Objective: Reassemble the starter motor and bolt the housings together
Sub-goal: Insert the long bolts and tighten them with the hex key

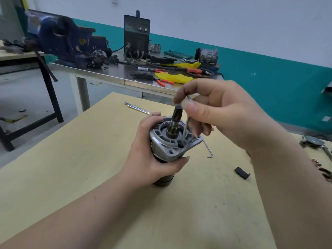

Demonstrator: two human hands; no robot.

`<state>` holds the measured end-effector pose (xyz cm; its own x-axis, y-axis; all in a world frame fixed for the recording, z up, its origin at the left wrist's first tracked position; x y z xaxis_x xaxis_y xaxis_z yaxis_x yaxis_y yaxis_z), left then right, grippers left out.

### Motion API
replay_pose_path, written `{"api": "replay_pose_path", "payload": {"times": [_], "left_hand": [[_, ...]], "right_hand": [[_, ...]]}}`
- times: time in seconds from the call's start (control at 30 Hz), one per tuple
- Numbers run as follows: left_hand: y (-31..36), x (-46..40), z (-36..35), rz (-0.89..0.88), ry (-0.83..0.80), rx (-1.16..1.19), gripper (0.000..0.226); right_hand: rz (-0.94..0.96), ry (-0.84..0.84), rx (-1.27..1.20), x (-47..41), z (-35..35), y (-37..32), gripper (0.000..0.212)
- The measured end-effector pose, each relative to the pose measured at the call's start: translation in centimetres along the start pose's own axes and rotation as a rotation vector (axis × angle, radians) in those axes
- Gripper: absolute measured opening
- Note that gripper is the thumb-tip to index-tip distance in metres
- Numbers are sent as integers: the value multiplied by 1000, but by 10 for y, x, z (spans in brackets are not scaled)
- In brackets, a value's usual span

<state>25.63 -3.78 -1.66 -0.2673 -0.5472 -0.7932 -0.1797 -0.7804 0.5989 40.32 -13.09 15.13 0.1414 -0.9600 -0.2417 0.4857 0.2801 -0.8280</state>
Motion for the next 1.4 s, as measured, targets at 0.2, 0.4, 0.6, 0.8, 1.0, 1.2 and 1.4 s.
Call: {"api": "replay_pose_path", "payload": {"times": [0.2,0.4,0.6,0.8,1.0,1.2,1.4], "left_hand": [[-7,0,0,12,22,0,100],[-9,-3,2,-41,-27,49,99],[-6,-2,0,-10,-8,32,99],[-5,0,-3,-26,-13,38,102],[-8,-4,1,12,-69,65,97],[-4,-2,-1,8,-45,45,97],[3,7,-8,0,86,-69,99]], "right_hand": [[181,470,78,1,-22,24,19],[116,426,-407,4,-43,34,10],[205,332,-87,3,-31,26,11],[313,807,253,12,-64,28,20],[296,353,260,8,-16,17,33],[362,553,348,-2,-38,20,27],[336,856,451,-1,-51,31,32]]}}
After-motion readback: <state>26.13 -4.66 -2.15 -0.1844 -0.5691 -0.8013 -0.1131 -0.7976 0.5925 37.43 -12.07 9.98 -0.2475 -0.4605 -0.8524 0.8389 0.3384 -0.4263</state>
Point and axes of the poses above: each hand's wrist, its own x-axis away from the middle knuckle, its own z-axis out of the back of the hand, y = z × x, the point moved 2 cm from there along -x, towards the middle knuckle, and after that the axes turned 6 degrees about -z, right-handed, at the moved point
